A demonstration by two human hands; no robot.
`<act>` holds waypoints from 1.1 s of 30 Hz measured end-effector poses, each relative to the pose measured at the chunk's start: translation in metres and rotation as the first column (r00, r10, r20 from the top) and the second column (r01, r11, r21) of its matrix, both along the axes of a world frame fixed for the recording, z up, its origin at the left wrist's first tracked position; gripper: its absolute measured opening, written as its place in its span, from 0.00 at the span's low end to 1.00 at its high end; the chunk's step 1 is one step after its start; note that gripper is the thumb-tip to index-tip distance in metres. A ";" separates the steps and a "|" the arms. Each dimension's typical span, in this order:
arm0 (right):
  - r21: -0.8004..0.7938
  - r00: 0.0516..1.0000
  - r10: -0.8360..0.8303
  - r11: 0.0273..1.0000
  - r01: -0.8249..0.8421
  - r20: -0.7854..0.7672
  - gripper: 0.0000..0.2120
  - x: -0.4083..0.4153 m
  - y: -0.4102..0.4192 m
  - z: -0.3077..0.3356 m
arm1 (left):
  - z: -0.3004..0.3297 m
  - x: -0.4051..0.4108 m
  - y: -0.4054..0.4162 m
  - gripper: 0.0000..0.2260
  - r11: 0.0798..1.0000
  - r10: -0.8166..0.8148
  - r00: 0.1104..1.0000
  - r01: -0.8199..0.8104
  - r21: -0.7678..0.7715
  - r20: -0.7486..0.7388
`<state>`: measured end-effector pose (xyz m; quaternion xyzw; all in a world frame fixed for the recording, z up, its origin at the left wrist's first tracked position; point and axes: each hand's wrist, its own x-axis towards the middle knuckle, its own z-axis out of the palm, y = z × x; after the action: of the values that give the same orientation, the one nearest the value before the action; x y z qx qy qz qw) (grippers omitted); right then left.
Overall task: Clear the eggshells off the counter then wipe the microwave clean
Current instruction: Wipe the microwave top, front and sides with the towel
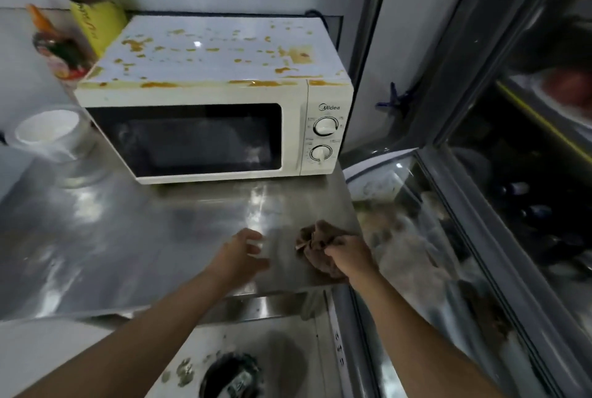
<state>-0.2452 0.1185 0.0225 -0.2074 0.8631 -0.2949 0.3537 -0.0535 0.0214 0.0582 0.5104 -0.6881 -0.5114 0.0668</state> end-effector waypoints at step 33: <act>-0.713 0.781 0.365 0.687 0.141 0.506 0.12 0.120 -0.101 0.288 | 0.153 0.102 -0.048 0.06 0.920 0.369 0.753 -0.213 0.329 -0.545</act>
<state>-0.1249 0.0173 0.3104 -0.2771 0.4983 -0.6342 0.5222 0.0486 -0.0263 0.2108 0.4290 -0.4738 -0.7101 0.2953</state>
